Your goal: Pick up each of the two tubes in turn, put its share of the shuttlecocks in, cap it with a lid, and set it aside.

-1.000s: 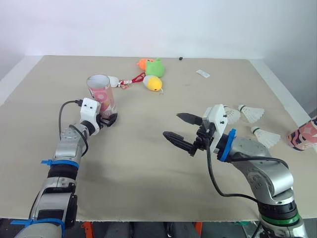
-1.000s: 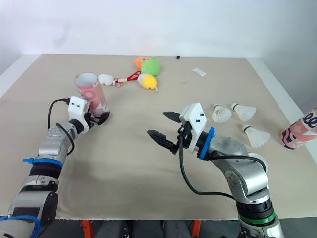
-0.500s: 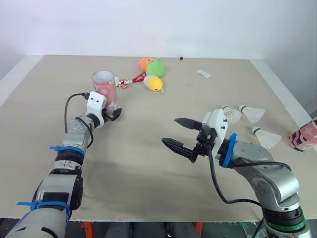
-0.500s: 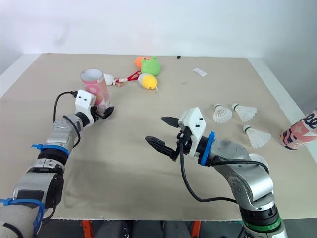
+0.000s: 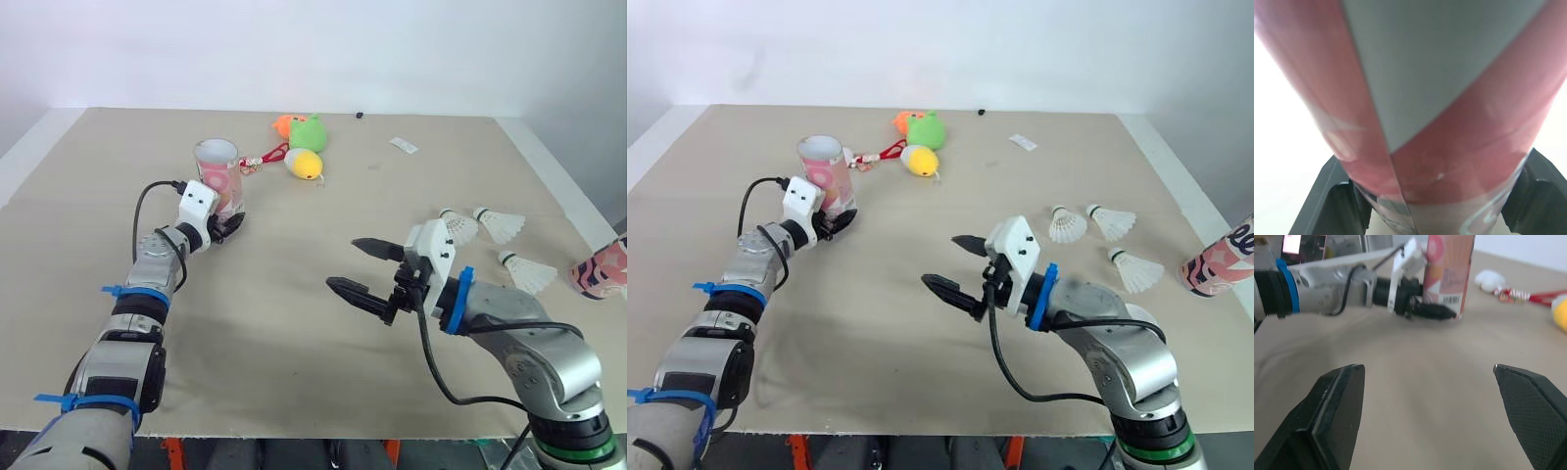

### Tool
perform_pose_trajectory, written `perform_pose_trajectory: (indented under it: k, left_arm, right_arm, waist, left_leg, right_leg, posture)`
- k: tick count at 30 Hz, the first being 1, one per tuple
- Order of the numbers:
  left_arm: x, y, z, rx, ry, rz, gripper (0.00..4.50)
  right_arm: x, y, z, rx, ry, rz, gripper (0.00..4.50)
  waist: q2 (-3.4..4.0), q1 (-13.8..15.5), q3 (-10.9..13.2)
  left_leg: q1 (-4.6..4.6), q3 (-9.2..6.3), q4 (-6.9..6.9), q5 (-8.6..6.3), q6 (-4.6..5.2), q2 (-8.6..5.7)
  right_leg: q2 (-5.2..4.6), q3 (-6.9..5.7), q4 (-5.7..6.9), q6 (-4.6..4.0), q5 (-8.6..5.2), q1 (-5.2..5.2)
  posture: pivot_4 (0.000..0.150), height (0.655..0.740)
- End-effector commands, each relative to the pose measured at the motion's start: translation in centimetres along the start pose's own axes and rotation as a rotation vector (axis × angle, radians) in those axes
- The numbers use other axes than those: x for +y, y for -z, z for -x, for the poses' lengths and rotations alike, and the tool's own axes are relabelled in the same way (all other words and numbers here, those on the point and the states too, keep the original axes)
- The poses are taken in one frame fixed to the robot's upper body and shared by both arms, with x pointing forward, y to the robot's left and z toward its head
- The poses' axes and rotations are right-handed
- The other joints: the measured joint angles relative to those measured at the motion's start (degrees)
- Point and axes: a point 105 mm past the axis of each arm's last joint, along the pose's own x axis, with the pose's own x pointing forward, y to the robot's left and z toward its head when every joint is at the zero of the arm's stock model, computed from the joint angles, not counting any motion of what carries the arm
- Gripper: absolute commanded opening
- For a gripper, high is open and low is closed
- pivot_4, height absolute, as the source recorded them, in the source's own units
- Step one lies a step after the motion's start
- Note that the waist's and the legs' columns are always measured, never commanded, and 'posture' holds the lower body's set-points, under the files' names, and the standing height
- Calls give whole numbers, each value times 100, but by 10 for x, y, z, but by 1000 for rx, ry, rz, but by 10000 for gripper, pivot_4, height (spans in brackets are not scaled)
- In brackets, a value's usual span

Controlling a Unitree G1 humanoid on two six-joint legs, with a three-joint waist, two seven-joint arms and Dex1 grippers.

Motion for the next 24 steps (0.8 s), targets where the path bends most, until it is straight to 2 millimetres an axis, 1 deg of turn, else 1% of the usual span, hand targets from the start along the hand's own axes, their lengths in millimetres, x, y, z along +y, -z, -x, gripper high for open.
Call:
perform_pose_trajectory:
  k: [1,4,9,12,14,16,18,24]
  left_arm:
    - [-15,-23,8,6,224,-156,27012]
    - [-28,-23,24,100,431,-257,27012]
    - [-32,-25,44,193,595,-388,27012]
    - [-37,-33,53,188,696,-442,27012]
    - [-48,-37,66,169,824,-436,27012]
    - [-57,-36,79,178,944,-436,27012]
    - [-59,-35,83,196,976,-451,27012]
    - [-66,-29,83,216,1009,-458,27012]
  right_arm:
    - [3,-18,17,-41,-10,34,45000]
    - [0,-16,29,-25,13,9,45000]
    - [-11,0,41,38,109,3,45000]
    - [-13,5,45,47,144,-11,45000]
    - [-13,6,46,47,152,-16,45000]
    - [-13,8,47,52,162,-23,45000]
    - [-15,12,50,61,185,-27,45000]
    - [-43,23,61,92,403,-5,45000]
  waist:
    - [0,-1,0]
    - [0,-2,0]
    - [0,-2,0]
    - [1,-2,0]
    - [1,-2,0]
    - [1,-2,0]
    - [1,-2,0]
    - [1,-1,0]
  left_leg:
    - [-1,0,0,0,0,0]
    - [-1,-1,0,0,0,0]
    - [1,-4,2,1,2,4]
    - [2,-5,4,4,7,5]
    - [1,-6,7,6,10,6]
    - [-1,-5,11,7,10,8]
    - [0,-2,12,7,10,9]
    - [0,-5,18,10,16,8]
  right_leg:
    - [0,0,0,0,0,0]
    - [4,0,0,0,-1,0]
    - [15,1,3,-5,-4,1]
    - [21,3,5,-7,-6,1]
    - [22,3,5,-7,-6,1]
    - [21,3,5,-6,-6,1]
    - [21,5,5,-6,-7,1]
    - [24,6,7,-5,-8,2]
  posture:
    - [1500,7323]
    - [1500,7323]
    - [1500,7323]
    - [1500,7323]
    - [1500,7323]
    - [1500,7323]
    - [1500,7323]
    - [1500,7323]
